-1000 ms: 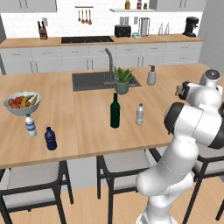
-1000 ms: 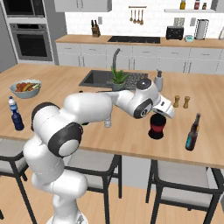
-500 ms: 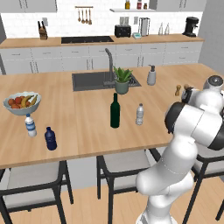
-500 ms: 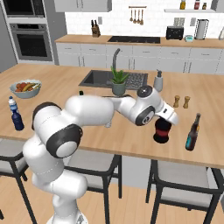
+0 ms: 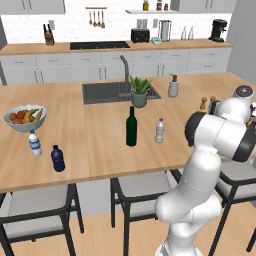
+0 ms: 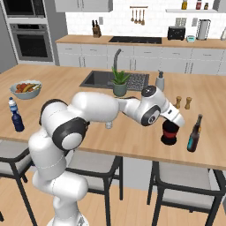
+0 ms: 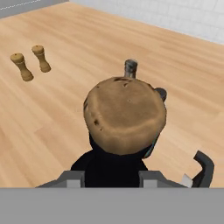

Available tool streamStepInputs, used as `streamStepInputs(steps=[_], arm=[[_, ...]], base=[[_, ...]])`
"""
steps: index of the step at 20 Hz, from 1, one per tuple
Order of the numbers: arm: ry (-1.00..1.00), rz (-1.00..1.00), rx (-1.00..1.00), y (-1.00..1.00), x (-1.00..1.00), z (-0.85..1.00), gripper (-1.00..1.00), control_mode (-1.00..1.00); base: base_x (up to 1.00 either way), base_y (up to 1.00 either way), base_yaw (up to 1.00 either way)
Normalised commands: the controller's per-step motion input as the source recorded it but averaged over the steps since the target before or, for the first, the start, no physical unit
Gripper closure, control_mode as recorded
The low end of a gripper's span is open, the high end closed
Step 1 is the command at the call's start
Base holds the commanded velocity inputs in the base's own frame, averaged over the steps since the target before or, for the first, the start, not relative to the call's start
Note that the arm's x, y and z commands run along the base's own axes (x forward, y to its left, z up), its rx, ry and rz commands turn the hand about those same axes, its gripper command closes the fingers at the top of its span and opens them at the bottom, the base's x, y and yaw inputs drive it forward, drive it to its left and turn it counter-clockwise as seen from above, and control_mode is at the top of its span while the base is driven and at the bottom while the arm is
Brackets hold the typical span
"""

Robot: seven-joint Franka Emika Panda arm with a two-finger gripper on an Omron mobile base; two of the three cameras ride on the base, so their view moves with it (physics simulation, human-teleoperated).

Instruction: Move the plastic bottles in the middle to the plastics group, and the glass bottles in the middle to the glass group.

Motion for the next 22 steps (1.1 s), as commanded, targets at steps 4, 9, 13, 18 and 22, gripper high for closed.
streamStepInputs(steps=[4,9,13,18,22], arm=[[0.0,-0.04,0.0,-0.08,0.0,0.0,1.0,-1.0],[0.0,-0.06,0.0,-0.15,0.04,0.0,1.0,-1.0],[0.0,-0.06,0.0,-0.13,0.15,0.0,1.0,-1.0],[0.0,-0.02,0.0,-0.02,0.12,0.0,1.0,-1.0],[0.0,-0.01,0.0,0.0,0.15,0.0,1.0,-1.0]], base=[[0.0,0.0,0.0],[0.0,0.0,0.0],[0.0,0.0,0.0],[0.0,0.0,0.0],[0.0,0.0,0.0]])
